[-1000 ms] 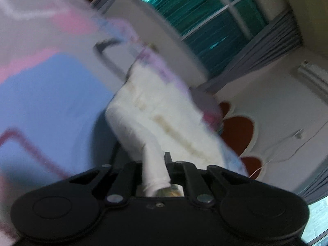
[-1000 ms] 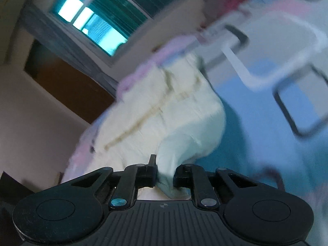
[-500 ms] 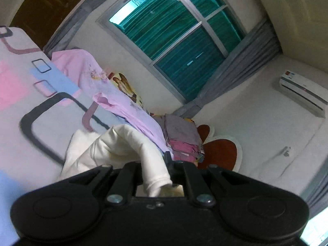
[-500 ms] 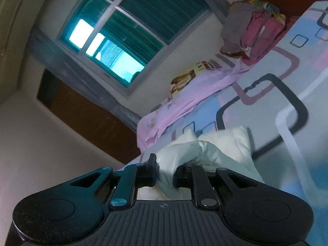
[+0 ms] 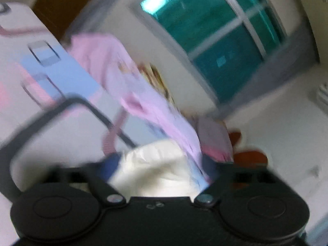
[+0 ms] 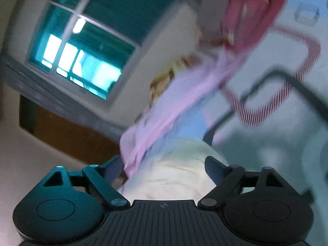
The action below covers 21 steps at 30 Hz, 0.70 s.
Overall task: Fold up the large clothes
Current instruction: 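Grasp the jacket hem with both grippers and lift it toward the collar, then lay the hem over the jacket with both grippers and release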
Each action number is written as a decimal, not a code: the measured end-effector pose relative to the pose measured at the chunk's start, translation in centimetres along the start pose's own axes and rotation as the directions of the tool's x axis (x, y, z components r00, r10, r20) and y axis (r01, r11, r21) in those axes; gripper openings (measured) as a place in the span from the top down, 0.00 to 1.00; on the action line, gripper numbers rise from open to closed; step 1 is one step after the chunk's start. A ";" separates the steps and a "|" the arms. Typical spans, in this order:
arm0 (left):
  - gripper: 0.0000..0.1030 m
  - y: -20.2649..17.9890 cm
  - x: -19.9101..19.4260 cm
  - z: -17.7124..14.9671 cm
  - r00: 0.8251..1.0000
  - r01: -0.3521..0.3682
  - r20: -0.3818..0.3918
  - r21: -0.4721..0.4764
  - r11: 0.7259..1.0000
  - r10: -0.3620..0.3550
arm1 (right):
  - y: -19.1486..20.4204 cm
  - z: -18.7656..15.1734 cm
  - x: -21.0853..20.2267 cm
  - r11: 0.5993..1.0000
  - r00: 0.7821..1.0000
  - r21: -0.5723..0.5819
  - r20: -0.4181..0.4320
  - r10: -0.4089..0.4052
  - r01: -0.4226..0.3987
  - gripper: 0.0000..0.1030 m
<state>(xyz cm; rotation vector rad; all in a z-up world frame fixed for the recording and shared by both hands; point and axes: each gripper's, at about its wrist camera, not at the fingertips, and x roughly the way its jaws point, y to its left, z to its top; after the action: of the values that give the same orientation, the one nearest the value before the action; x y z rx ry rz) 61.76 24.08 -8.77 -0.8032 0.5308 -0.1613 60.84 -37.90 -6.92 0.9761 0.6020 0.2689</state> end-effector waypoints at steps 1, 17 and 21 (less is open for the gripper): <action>0.08 0.4 -0.1 0.2 1.000 -0.003 0.018 0.006 1.000 0.003 | -0.3 0.1 0.1 1.000 1.000 -0.021 -0.011 -0.018 0.018 0.16; 0.94 0.3 7.6 -2.1 0.942 -0.021 -0.300 0.392 0.920 0.150 | -0.8 -3.7 9.3 0.876 0.935 -0.441 -0.184 -0.302 0.196 0.84; 0.97 -0.1 5.6 -1.7 0.979 0.022 -0.193 0.403 0.915 0.061 | 0.2 -3.6 7.2 0.867 0.973 -0.471 -0.067 -0.221 0.164 0.91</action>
<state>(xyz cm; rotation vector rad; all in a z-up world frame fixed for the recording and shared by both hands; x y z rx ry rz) 65.74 21.00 -11.84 -0.3770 0.6698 -0.3257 64.51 -31.95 -10.82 0.4338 0.7000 0.2771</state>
